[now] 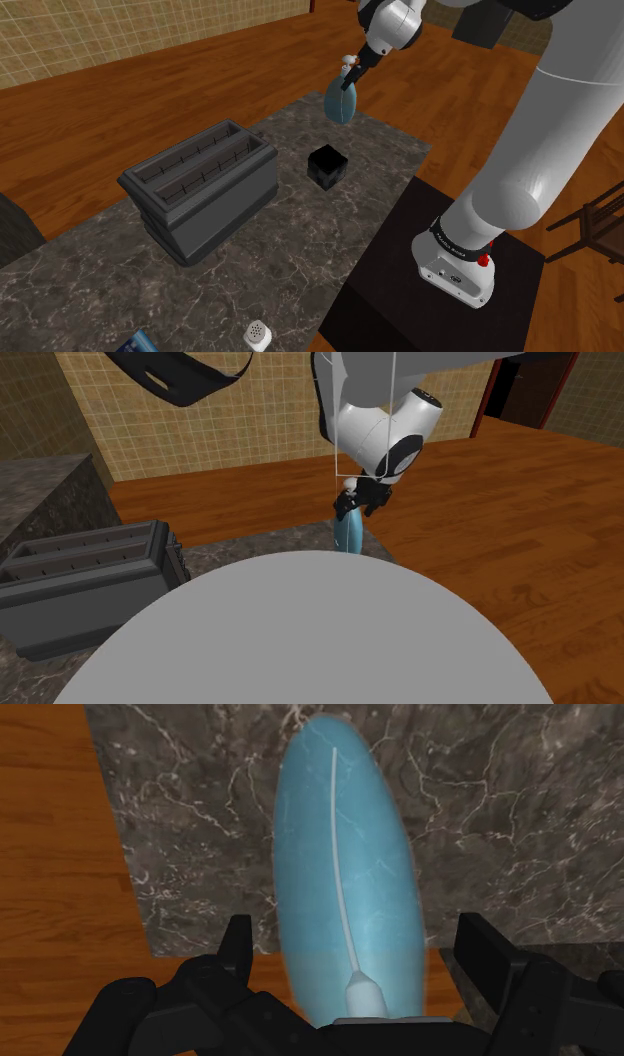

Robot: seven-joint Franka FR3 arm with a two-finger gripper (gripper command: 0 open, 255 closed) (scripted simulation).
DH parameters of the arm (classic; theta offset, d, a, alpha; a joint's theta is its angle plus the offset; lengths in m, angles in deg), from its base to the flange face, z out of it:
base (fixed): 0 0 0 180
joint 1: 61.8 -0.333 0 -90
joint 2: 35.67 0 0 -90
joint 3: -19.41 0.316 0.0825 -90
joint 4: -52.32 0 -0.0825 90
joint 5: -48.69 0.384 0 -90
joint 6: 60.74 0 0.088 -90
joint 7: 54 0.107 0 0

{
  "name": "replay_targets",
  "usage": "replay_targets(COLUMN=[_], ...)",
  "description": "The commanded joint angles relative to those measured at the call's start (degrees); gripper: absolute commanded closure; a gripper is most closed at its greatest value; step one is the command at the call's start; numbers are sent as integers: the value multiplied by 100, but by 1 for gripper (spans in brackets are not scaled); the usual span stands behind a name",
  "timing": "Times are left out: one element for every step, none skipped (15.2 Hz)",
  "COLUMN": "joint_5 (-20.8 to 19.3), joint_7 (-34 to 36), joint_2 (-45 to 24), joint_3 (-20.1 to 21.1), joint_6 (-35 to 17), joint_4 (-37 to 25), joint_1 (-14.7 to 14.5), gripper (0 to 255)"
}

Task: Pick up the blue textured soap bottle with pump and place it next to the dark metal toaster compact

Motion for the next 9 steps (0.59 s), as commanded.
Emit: replay_targets(joint_5=[54, 54, 54, 54, 54, 54, 53, 53, 53], joint_7=[-31, -31, -31, -31, -31, -31, -30, -30, -30], joint_2=[-49, -49, -49, -49, -49, -49, -48, -48, -48], joint_3=[21, 21, 21, 21, 21, 21, 21, 21, 21], joint_6=[-38, -38, -38, -38, -38, -38, -37, -37, -37], joint_4=[-2, -2, -3, -3, -3, -3, -3, -3, -3], joint_1=[1, 1, 1, 1, 1, 1, 1, 1, 1], gripper=[0, 0, 0, 0, 0, 0, 0, 255, 255])
